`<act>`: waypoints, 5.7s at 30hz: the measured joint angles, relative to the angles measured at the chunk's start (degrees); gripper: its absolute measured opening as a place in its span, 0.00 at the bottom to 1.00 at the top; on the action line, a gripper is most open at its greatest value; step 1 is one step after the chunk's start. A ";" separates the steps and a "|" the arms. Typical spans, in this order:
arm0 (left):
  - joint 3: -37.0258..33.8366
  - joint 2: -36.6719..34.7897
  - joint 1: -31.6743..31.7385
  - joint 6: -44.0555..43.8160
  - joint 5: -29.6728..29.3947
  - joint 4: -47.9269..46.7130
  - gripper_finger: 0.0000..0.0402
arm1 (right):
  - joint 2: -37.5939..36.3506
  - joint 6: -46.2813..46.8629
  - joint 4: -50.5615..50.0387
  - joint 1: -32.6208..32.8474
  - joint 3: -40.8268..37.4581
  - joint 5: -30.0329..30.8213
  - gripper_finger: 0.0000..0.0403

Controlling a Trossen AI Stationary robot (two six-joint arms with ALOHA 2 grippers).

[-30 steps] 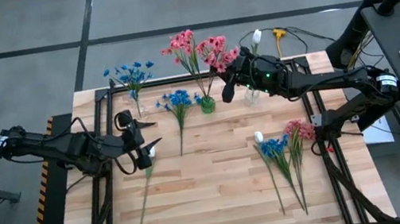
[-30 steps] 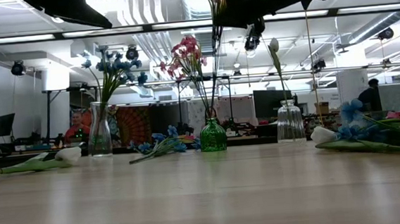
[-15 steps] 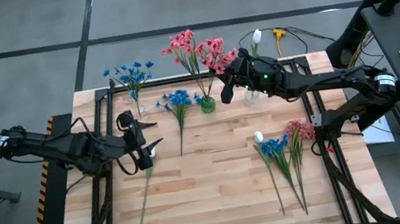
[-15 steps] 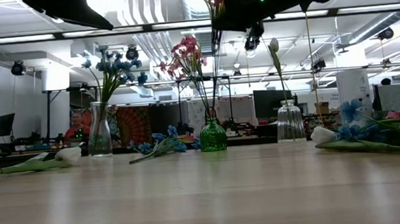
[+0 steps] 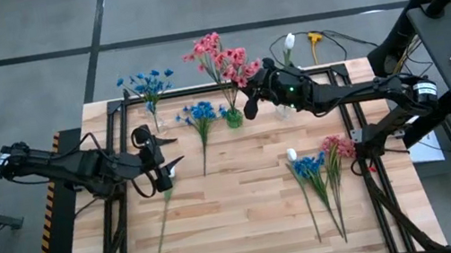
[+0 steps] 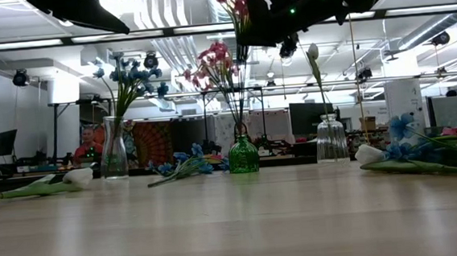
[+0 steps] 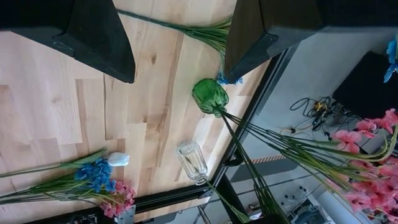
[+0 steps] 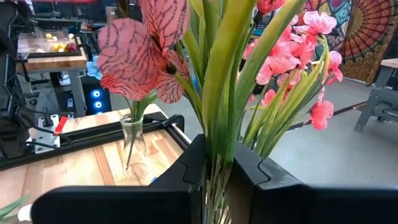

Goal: Sort flowers into vase by color
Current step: Put the left pink flowers into the green vase, then put the bottom blue flowers into the left transparent vase

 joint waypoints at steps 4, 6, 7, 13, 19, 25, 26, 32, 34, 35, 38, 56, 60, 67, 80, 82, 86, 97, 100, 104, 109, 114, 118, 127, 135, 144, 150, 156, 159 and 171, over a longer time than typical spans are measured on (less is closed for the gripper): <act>0.00 0.00 0.00 -0.01 -0.01 0.00 0.57 | 0.00 0.02 -0.41 0.00 0.00 0.00 0.07; 0.00 0.00 0.00 0.01 0.00 0.00 0.57 | 0.00 -0.02 -1.01 0.00 0.00 0.00 0.07; 0.00 0.00 0.00 0.01 -0.01 0.00 0.57 | 0.00 -0.02 -1.35 0.00 0.00 -0.02 0.07; 0.00 -0.02 0.00 -0.01 0.00 0.01 0.57 | 0.00 0.42 -1.93 0.00 0.00 -0.02 0.07; 0.00 -0.02 0.00 -0.01 0.01 0.02 0.57 | 0.00 0.90 -1.93 0.00 0.00 -0.02 0.07; 0.00 -0.02 0.00 -0.01 -0.01 0.01 0.57 | 0.00 0.90 -1.96 0.00 0.00 0.00 0.14; 0.00 -0.02 0.00 -0.01 0.00 0.01 0.57 | 0.00 0.91 -1.96 0.00 0.00 -0.02 0.17; 0.00 -0.02 0.00 -0.01 -0.01 0.00 0.57 | -0.01 1.64 -2.28 0.02 0.00 0.00 0.32; 0.00 -0.02 0.00 -0.01 -0.01 0.00 0.57 | -0.11 1.73 -2.82 0.02 -0.01 -0.01 0.37; 0.00 -0.02 0.00 -0.02 0.00 0.00 0.57 | -0.22 1.73 -3.25 0.02 -0.02 0.00 0.39; 0.00 -0.02 0.00 -0.01 -0.01 0.00 0.57 | -0.44 2.47 -3.86 0.02 -0.02 0.00 0.45; 0.00 -0.02 0.00 -0.04 0.01 0.00 0.57 | -5.68 7.08 -15.14 0.15 -0.02 -0.02 0.63; 0.00 -0.02 0.00 -0.05 0.01 0.09 0.57 | -6.50 7.69 -17.40 0.41 -0.02 0.00 0.64; 0.00 -0.02 0.00 -0.25 0.01 0.38 0.57 | -6.58 8.15 -18.22 0.68 -0.02 -0.02 0.64; -0.04 0.27 0.00 -0.27 0.03 0.46 0.57 | -9.04 9.44 -20.60 0.79 -0.02 -0.04 0.64; -0.04 0.45 0.00 -0.27 0.03 0.45 0.57 | -9.21 9.49 -20.72 0.79 -0.02 -0.04 0.64; -0.04 0.73 0.00 -0.27 0.03 0.44 0.57 | -9.22 9.51 -21.28 0.79 -0.02 -0.04 0.64; -0.04 0.76 0.00 -0.27 0.01 0.44 0.57 | -9.40 10.67 -28.69 0.79 4.36 -0.07 0.64; -0.04 0.76 0.00 -0.27 0.02 0.44 0.57 | -9.40 11.81 -33.46 0.79 6.61 -0.07 0.64; -0.04 0.76 0.00 -0.27 0.03 0.44 0.57 | -9.40 13.42 -40.21 0.79 9.97 -0.07 0.64; -0.04 0.76 0.00 -0.27 0.03 0.44 0.57 | -9.40 14.03 -46.86 0.79 14.29 -0.06 0.64; -0.04 0.76 0.00 -0.27 0.03 0.44 0.57 | -9.39 14.36 -52.43 0.79 18.11 -0.06 0.64; -0.04 0.76 0.00 -0.27 0.01 0.44 0.57 | -9.38 15.91 -56.97 0.79 21.04 -0.07 0.64; -0.04 0.76 0.00 -0.67 0.01 0.44 0.57 | -9.38 18.18 -63.94 0.81 25.31 -0.28 0.64; -0.04 0.76 0.00 -1.10 0.03 0.44 0.57 | -9.38 18.76 -66.74 0.79 28.35 -0.55 0.64; -0.04 0.76 0.00 -1.22 0.02 0.44 0.57 | -9.38 18.67 -66.73 0.79 31.96 -0.56 0.64; -0.04 0.76 0.00 -1.55 0.02 0.44 0.57 | -9.38 18.14 -66.78 0.79 36.46 -0.55 0.64; -0.04 0.76 0.00 -4.58 0.06 0.48 0.57 | -9.38 17.57 -71.85 0.79 43.64 -0.55 0.64; -0.04 0.76 0.00 -7.34 0.11 0.46 0.57 | -9.38 18.38 -76.61 0.79 46.77 -0.52 0.64; -0.04 6.85 -2.04 -23.24 7.05 0.68 0.57 | -9.38 26.75 -101.98 2.45 56.93 -0.09 0.64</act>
